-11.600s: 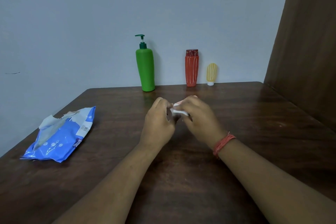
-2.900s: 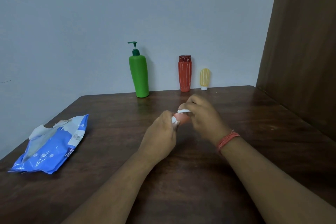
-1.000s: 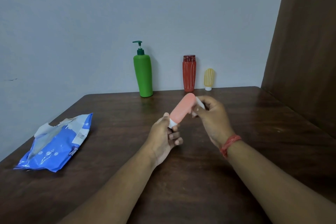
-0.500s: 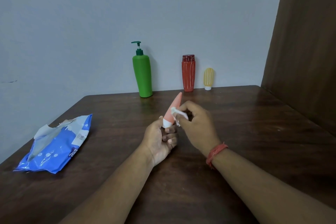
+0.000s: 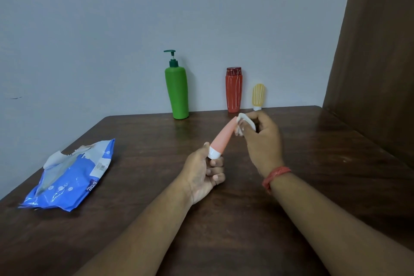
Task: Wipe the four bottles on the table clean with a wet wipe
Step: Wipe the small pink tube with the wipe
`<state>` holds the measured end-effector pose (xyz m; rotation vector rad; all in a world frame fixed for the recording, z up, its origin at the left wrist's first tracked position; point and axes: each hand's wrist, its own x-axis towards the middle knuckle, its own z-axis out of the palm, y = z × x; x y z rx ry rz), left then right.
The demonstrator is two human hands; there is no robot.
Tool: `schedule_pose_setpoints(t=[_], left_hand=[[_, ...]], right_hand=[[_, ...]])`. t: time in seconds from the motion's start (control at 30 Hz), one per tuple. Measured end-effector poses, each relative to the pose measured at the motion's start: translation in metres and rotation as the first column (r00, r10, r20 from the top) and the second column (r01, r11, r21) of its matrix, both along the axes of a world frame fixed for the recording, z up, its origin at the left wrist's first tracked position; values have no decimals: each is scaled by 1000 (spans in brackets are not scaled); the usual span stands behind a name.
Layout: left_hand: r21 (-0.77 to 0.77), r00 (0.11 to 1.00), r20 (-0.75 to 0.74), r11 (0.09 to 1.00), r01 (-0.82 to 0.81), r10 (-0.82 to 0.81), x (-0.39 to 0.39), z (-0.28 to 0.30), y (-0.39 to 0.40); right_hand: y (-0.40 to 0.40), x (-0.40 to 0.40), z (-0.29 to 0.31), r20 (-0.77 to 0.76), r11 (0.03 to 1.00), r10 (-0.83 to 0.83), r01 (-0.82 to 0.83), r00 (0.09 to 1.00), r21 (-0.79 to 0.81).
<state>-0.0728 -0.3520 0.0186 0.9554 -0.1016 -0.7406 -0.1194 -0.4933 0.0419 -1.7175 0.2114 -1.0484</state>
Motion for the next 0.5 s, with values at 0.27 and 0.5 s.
schedule_pose_setpoints(t=[0.27,0.5], left_hand=[[8,1000,-19,1000,6,-6,-1,1,1],[-20,998,-52,999,-41,40,3,2,2]], right_hand=[[6,3,-4,-36,999,34,-35,999,-22],[12,-2,-18,-218,946,259,-293,941,-138]])
